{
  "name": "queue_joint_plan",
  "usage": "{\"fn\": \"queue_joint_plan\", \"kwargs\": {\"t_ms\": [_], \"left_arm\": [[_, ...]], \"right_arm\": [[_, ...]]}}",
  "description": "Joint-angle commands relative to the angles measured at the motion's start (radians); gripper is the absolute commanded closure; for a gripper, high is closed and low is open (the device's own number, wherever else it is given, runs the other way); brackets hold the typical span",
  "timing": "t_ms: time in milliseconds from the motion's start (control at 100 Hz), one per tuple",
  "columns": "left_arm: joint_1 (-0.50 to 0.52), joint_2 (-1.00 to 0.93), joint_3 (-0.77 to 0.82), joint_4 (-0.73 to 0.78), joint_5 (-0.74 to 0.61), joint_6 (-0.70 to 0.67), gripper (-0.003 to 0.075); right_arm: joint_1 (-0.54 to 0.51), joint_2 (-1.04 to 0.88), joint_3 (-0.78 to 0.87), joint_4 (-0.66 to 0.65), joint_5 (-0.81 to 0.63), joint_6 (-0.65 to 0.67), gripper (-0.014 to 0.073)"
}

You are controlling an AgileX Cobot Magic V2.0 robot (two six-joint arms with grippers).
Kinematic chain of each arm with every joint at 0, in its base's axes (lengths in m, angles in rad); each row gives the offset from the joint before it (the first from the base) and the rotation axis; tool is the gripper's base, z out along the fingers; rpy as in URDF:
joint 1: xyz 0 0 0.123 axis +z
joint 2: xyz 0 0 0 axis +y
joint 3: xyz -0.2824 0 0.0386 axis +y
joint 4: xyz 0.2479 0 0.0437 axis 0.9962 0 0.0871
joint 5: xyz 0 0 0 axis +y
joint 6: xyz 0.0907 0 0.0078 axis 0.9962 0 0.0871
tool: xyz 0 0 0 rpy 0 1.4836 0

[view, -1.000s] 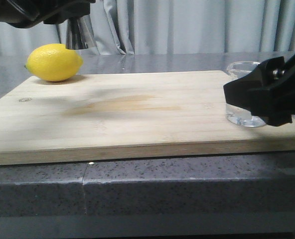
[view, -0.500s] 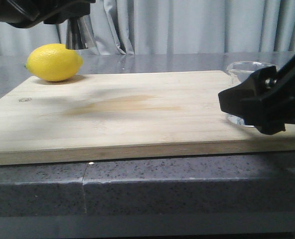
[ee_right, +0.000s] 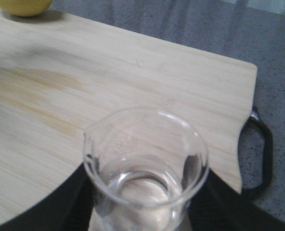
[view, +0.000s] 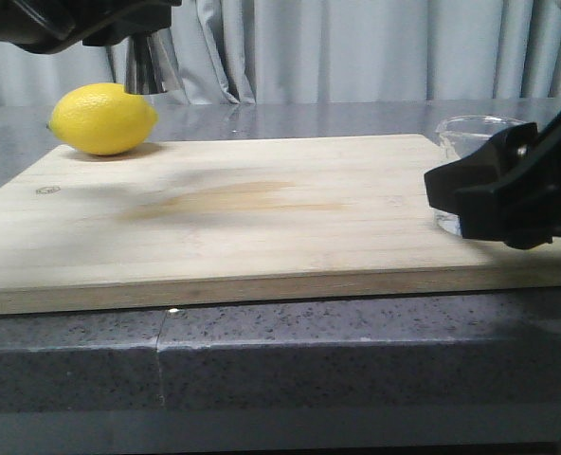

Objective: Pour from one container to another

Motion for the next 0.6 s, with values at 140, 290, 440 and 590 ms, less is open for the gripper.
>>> {"fn": "queue_joint_plan", "kwargs": {"t_ms": [140,290,440,590], "left_arm": [[-0.008,-0.036,-0.033,0.008,-0.078,-0.01,0.0739],[-0.008,-0.036,-0.033,0.008,-0.072,-0.01,0.0739],[-0.008,-0.036,-0.033,0.008,-0.063,-0.01,0.0739],[-0.008,-0.036,-0.033,0.008,-0.028,-0.01,0.0739]], "right_arm": [[0.0,-0.011,-0.024,-0.024,-0.051,0.001,0.0386],[0.0,-0.011,-0.027,-0.024,-0.08,0.001,0.0386],[0.0,-0.011,-0.089,-0.024,-0.05,0.001,0.0386],[0.0,-0.011,-0.187,-0.026,0.014,-0.045,0.0386]]}}
